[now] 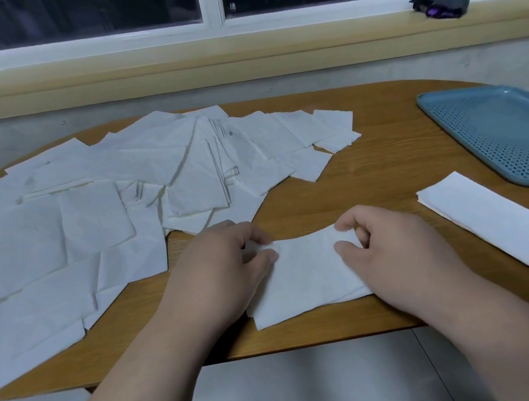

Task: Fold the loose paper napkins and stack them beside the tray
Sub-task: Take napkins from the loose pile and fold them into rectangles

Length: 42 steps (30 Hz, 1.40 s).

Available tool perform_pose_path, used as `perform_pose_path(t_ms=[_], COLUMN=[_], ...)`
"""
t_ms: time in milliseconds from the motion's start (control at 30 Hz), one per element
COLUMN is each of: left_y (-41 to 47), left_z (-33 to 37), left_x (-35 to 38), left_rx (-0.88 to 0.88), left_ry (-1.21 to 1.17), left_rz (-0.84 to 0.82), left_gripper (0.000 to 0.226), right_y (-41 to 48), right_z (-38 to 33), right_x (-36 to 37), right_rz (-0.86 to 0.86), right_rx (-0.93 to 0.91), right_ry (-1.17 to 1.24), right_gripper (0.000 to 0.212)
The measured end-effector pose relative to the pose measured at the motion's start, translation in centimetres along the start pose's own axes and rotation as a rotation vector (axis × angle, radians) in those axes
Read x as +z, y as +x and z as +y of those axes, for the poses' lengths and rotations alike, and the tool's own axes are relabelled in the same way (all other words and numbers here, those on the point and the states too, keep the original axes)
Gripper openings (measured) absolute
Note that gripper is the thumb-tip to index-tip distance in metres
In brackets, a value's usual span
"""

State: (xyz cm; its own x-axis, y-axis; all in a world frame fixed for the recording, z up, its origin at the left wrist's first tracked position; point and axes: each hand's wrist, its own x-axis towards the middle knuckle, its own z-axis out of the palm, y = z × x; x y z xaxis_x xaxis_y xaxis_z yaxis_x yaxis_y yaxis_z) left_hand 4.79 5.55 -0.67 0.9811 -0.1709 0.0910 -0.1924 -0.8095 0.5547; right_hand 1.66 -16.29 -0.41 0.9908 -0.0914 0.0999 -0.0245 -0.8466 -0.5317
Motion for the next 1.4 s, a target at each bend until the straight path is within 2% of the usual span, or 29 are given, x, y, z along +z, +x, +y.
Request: perform_pose_path(t_ms=[133,333,433,533,833,1033,1167,1400], left_y=[-0.2,-0.4,-0.4,-0.3,-0.3,-0.5,-0.4,-0.3], left_z=[-0.3,-1.0,-0.9,-0.9,-1.0,-0.9,-0.7,0.0], left_x=[0.0,-0.7,-0.5,-0.5,-0.8,-1.1,-0.9,-1.2], left_rx=[0.026,-0.002,-0.01,-0.027,-0.078,-0.073,-0.089,-0.193], left_ry=[0.035,0.062,0.082,0.089,0.051,0.015,0.004,-0.238], left_rz=[0.057,0.043,0.035,0.042,0.015,0.024,0.039,0.062], left_gripper=[0.018,0.013,0.014,0.015,0.014,0.009,0.012,0.018], right_y=[0.1,1.3,2.0,2.3,1.9,1.3,1.1,1.0], right_z=[0.0,0.4,0.4,0.2,-0.4,-0.5,-0.3,-0.1], right_x=[0.2,0.0,0.4,0.6,0.1,-1.0,-1.0,-1.0], right_rz=[0.008,-0.006,-0.028,-0.01,0.052,-0.007,0.017,0.028], right_rx=[-0.017,-0.011,-0.017,-0.008,0.037,0.111,0.159,0.162], right_ry=[-0.146,-0.12,-0.124,-0.092,0.143,0.401,0.445,0.419], right_gripper=[0.027,0.034,0.025,0.005,0.015,0.011,0.01,0.01])
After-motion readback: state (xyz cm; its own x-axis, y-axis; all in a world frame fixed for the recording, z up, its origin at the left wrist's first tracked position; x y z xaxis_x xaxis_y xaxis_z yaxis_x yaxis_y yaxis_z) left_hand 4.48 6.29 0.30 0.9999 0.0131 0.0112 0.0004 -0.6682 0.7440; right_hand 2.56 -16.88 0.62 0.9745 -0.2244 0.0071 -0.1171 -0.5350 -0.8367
